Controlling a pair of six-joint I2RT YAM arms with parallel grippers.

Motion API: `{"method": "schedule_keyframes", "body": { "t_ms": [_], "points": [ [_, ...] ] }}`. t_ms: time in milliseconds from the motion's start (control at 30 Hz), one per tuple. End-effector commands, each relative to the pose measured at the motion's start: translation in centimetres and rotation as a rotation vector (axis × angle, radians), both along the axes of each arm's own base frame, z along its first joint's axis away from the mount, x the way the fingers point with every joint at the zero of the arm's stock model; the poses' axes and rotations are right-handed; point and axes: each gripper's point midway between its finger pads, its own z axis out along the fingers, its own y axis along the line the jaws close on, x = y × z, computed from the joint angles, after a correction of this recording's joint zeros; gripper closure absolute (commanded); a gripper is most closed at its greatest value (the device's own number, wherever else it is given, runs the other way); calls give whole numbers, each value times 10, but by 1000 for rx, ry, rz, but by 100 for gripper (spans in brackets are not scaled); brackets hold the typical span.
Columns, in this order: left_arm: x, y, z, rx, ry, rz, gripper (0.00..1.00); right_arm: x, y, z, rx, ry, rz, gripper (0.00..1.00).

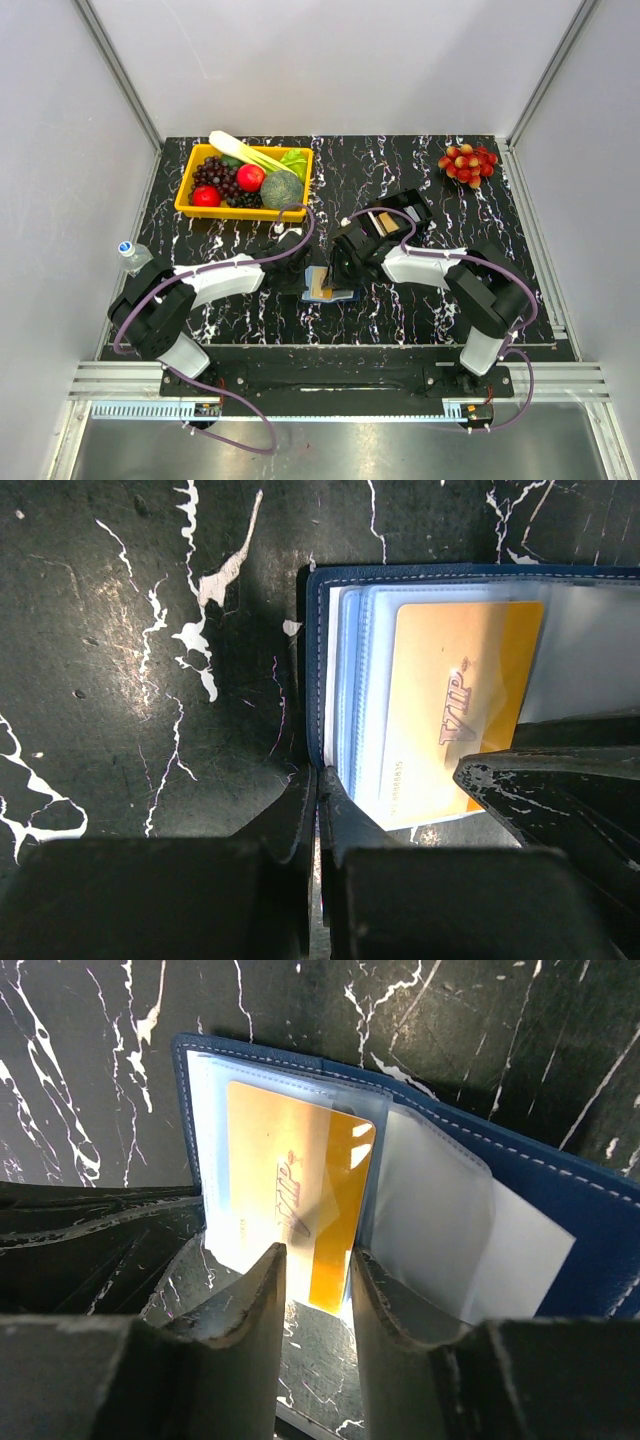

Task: Put the credit cards into the card holder
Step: Insert the credit card into the card holder.

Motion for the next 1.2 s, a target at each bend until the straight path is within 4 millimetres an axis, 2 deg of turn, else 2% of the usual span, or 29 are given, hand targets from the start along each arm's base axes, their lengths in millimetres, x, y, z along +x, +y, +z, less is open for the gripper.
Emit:
{"method": "schedule_keyframes", "body": {
  "t_ms": [0, 133, 467, 567, 833, 1033, 1167],
  "points": [
    [-5, 1, -11, 1, 23, -9, 100, -3, 35, 35, 169, -71, 64, 61],
    [-5, 0, -11, 0, 25, -11, 100, 1, 43, 43, 212, -104, 89, 59],
    [-2, -1, -8, -9, 12, -9, 100, 0, 56, 43, 199, -105, 145, 60],
    [-2, -2, -6, -12, 10, -9, 100, -1, 45, 39, 104, -122, 129, 65],
    [-1, -4, -3, -19, 3, -14, 100, -1, 47, 28, 26, -120, 163, 67],
    [-1, -2, -3, -18, -2, -11, 100, -3, 48, 24, 30, -104, 165, 64],
    [-1, -2, -1, -22, -7, -9, 100, 5, 34, 25, -26, -135, 95, 58]
  ]
}}
